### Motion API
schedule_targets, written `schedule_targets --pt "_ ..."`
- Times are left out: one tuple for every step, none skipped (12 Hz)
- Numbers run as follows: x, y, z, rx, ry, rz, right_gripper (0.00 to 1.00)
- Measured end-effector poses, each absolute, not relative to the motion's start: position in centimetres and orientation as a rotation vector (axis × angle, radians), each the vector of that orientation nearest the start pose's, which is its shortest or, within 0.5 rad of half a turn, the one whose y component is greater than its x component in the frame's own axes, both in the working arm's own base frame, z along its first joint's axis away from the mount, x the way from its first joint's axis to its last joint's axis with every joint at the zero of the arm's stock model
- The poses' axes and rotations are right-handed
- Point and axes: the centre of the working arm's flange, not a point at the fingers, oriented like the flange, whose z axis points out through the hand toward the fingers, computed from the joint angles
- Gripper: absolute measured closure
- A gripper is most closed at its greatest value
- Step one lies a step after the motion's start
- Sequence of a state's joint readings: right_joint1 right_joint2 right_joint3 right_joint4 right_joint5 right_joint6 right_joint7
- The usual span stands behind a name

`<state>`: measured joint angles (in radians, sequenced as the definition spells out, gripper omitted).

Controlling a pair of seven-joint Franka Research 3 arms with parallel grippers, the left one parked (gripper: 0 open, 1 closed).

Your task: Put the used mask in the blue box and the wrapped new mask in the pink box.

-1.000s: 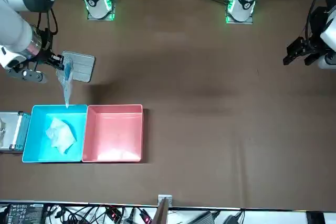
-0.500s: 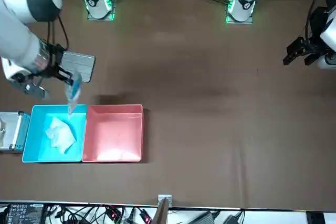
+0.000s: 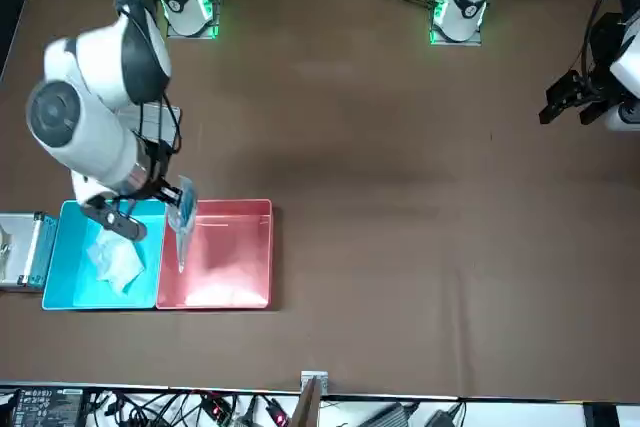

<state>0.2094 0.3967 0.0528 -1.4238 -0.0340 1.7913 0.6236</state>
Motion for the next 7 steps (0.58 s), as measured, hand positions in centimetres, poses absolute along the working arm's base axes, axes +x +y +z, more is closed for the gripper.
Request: schedule_targets --pt "65.9 17.6 45.8 -3.118 0.553 0.042 0.98" --pt "66.3 18.6 44.8 -3.122 0.546 0.053 0.98" --pt "66.6 19.5 43.8 -3.124 0.552 0.065 0.98" --pt "66.8 20.3 42.9 -3.129 0.560 0.076 0.98" --pt "66.9 20.9 42.0 -3.136 0.567 0.086 0.98" --pt "66.9 21.3 41.3 -3.142 0.586 0.096 0.98" --pt "67.0 21.9 39.5 -3.169 0.630 0.107 0.98"
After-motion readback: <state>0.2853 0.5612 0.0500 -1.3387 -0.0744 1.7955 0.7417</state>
